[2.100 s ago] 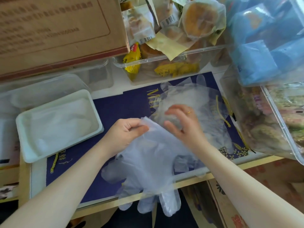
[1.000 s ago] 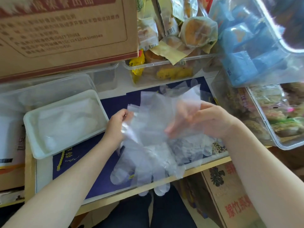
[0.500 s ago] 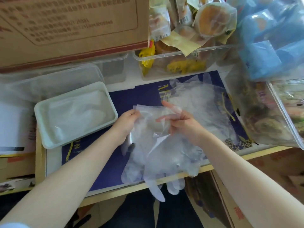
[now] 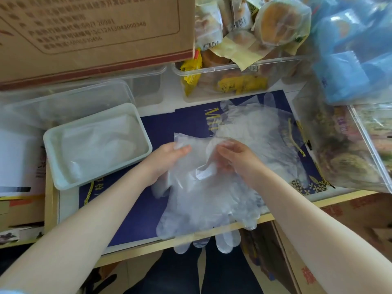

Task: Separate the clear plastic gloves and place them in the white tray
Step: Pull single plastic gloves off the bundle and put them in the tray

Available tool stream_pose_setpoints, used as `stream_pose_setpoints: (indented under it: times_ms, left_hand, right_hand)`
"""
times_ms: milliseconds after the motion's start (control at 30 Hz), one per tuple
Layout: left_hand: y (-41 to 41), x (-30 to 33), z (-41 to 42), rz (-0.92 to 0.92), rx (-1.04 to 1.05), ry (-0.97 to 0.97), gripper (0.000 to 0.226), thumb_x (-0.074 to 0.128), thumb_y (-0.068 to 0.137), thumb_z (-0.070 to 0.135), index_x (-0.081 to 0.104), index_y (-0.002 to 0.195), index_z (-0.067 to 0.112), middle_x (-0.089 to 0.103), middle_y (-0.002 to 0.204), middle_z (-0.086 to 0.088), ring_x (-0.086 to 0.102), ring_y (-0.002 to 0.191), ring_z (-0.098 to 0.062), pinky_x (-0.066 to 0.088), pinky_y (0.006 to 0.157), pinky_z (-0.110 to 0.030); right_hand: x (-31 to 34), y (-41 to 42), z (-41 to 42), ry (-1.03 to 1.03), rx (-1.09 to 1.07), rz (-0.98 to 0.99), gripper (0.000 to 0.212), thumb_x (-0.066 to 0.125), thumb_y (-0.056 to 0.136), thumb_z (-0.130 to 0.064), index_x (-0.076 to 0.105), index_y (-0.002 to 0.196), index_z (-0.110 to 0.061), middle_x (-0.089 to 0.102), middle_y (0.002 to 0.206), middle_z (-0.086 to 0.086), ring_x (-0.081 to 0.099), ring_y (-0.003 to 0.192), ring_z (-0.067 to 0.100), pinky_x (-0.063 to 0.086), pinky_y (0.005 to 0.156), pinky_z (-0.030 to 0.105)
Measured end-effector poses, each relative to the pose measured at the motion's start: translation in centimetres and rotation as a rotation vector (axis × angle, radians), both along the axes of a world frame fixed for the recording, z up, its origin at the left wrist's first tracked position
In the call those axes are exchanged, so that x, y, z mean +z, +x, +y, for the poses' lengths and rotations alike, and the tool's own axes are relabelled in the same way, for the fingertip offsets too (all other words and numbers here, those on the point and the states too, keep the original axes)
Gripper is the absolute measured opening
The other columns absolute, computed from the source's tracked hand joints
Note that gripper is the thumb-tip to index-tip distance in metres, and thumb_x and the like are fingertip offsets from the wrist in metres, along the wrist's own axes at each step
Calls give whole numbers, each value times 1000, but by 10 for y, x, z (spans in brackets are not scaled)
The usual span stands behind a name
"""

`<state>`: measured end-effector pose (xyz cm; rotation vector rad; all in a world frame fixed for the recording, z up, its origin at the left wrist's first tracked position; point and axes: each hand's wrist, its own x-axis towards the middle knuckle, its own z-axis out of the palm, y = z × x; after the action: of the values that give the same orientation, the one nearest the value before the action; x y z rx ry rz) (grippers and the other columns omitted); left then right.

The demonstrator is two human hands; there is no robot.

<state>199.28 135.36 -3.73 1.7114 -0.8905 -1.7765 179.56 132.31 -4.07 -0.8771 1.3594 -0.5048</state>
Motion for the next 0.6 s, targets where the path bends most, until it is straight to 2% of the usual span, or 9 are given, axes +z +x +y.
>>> stream_pose_setpoints:
  times_ms: [67, 133, 233, 300, 367, 433, 500, 600]
  left_hand:
    - [3, 0, 1, 25, -80, -24, 14, 60, 90, 24, 65, 103, 22, 72, 99, 1, 68, 91, -17, 53, 84, -30]
    - [5, 3, 1, 46, -126, -30, 13, 58, 91, 25, 64, 102, 25, 72, 94, 7, 68, 86, -10, 52, 75, -21]
    - [8, 4, 0, 15, -157, -30, 8, 59, 90, 23, 63, 97, 24, 72, 89, 9, 68, 79, -6, 51, 68, -16]
    - [8, 1, 0, -46, -171, -47, 7, 63, 88, 16, 63, 94, 20, 71, 89, 5, 67, 76, -8, 53, 69, -17]
    - [9, -1, -1, -136, -197, -75, 3, 63, 88, 13, 63, 91, 14, 68, 87, 1, 64, 75, -10, 50, 70, -20]
    - [10, -2, -2, -187, -211, -98, 5, 63, 88, 13, 62, 89, 9, 66, 86, -1, 61, 76, -12, 48, 73, -24]
    - [9, 0, -3, -197, -221, -111, 4, 63, 88, 13, 63, 88, 9, 68, 88, -3, 61, 80, -13, 48, 77, -26]
    - [7, 1, -4, -244, -265, -165, 5, 63, 88, 13, 62, 83, 13, 68, 85, 0, 61, 78, -13, 47, 80, -31]
  right_hand:
    - [1, 3, -1, 18, -92, -150, 17, 47, 96, -6, 55, 83, -13, 62, 59, -5, 52, 50, 7, 41, 50, 18]
    - [2, 5, -1, 39, -183, -259, 19, 44, 97, -4, 55, 85, -13, 62, 61, -5, 55, 52, 7, 43, 52, 19]
    - [-1, 6, 3, 55, -222, -153, 19, 40, 97, -1, 54, 88, -11, 52, 68, 8, 49, 50, 11, 41, 47, 18]
    - [-3, 7, 8, 64, -199, -115, 23, 37, 96, 5, 53, 84, -8, 49, 71, 12, 51, 49, 10, 42, 45, 16]
    - [-2, 5, 8, 100, -213, -161, 21, 39, 91, 11, 53, 89, -6, 58, 79, 14, 60, 59, 15, 48, 51, 20]
    - [1, -2, 1, 142, -240, -159, 21, 50, 87, 8, 53, 98, -10, 65, 85, 8, 64, 71, 18, 51, 61, 23]
    - [8, -12, -12, 93, -160, -36, 24, 64, 84, -3, 56, 103, -15, 66, 94, 8, 64, 80, 19, 52, 66, 23]
    - [26, -21, -30, -24, 127, 141, 21, 70, 81, -20, 63, 101, -20, 70, 101, 10, 65, 80, 13, 50, 64, 16]
